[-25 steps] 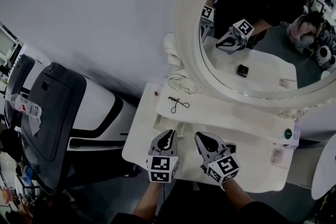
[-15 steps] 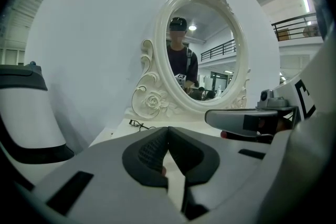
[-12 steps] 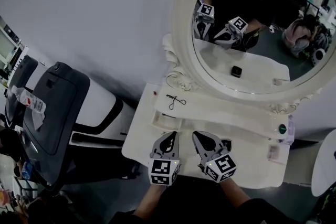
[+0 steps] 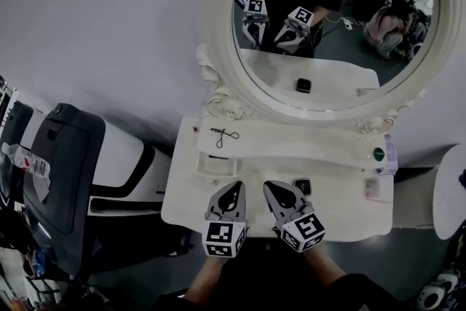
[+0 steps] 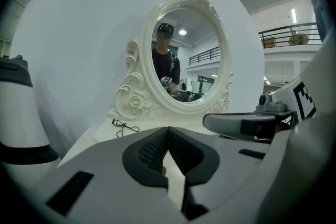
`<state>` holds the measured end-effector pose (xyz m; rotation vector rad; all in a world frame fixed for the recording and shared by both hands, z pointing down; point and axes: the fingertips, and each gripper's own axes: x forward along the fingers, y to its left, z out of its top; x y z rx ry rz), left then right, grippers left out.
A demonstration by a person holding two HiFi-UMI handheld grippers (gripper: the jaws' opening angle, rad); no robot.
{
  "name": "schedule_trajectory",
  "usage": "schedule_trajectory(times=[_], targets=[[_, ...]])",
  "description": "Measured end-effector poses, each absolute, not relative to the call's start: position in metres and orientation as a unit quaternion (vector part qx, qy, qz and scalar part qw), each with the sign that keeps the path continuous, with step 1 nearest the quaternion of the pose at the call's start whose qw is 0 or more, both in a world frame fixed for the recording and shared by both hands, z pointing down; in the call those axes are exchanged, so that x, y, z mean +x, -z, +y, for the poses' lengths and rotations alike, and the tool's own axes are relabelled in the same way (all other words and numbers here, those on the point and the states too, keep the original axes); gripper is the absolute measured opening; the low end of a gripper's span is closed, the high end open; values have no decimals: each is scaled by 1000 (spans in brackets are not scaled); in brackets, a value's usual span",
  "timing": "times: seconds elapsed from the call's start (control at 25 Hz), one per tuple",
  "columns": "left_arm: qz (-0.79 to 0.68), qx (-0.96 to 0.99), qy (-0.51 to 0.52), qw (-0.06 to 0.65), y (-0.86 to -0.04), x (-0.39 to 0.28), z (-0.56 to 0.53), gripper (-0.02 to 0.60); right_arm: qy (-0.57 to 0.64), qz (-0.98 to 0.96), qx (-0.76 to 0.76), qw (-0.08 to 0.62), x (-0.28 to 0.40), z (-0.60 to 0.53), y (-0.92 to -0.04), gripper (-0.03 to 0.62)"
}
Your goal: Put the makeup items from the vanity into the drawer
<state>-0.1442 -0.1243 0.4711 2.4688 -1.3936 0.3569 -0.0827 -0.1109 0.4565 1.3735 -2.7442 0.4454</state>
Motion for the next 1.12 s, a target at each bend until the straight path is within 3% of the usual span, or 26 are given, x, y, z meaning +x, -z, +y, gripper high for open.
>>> schedule_trajectory(times=[0.76, 1.12], targets=[[-396, 897, -149, 126, -489, -12, -72, 15, -179, -827, 533, 9, 50, -49, -488, 25], [-365, 909, -163, 120, -496, 7, -77, 15, -189, -805, 562, 1, 70, -48, -496, 25]])
